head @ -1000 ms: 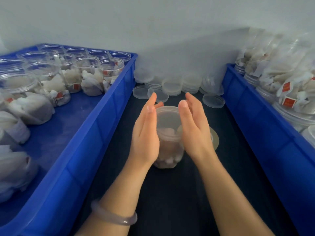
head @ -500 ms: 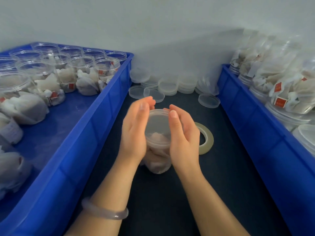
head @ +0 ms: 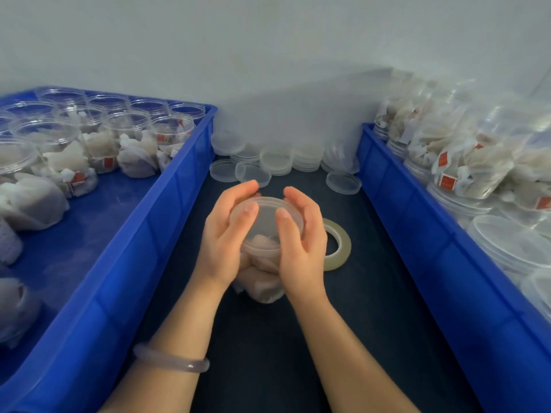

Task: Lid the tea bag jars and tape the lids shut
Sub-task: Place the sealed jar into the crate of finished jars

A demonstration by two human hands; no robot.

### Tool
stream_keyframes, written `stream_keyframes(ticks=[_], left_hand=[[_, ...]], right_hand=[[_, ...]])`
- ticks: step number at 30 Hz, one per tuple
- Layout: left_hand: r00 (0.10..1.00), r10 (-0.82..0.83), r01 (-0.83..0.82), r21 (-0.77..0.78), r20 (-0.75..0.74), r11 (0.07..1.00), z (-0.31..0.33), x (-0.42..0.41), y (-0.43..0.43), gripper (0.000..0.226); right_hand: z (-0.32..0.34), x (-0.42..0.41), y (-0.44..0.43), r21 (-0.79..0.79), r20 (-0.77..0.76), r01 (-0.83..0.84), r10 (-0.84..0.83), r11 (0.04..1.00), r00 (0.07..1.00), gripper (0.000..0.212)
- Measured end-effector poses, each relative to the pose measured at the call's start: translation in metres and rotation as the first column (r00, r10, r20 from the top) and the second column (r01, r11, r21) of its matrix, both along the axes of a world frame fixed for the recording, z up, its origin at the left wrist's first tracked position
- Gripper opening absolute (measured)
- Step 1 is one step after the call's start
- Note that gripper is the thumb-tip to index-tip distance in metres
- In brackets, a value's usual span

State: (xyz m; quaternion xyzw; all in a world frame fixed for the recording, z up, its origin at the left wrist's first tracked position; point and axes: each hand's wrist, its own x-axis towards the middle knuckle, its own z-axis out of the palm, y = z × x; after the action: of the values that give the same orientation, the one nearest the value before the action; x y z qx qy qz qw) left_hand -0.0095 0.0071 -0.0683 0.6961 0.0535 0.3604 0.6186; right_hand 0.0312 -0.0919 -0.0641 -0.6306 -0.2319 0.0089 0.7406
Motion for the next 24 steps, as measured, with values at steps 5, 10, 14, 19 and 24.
stream_keyframes(ticks=[5,10,14,19,24], left_hand=[[0.998,-0.004,0.011,-0.088,0.07,0.996,0.014,-0.003,-0.024,0.033],[0.927,-0.01,0.049,-0.094,0.375,0.994,0.075,-0.006,-0.073,0.036],[0.884,-0.168,0.217,-0.065,0.435,0.974,0.129,0.005,-0.113,0.039],[0.865,-0.259,0.334,-0.108,0.429,0.936,0.143,0.026,-0.153,0.031],[0.894,-0.316,0.383,-0.175,0.317,0.907,0.141,0.052,-0.183,0.031]], right_hand=[[0.015,-0.017,-0.018,-0.032,-0.01,-0.016,0.016,0.999,1.0,0.026],[0.077,-0.024,-0.053,0.172,0.195,0.173,-0.205,0.97,0.959,0.038],[0.121,-0.023,-0.095,0.304,0.297,0.237,-0.328,0.923,0.897,0.034],[0.142,-0.007,-0.138,0.287,0.271,0.335,-0.412,0.897,0.87,0.035],[0.143,0.015,-0.165,0.219,0.178,0.491,-0.529,0.843,0.83,0.04]])
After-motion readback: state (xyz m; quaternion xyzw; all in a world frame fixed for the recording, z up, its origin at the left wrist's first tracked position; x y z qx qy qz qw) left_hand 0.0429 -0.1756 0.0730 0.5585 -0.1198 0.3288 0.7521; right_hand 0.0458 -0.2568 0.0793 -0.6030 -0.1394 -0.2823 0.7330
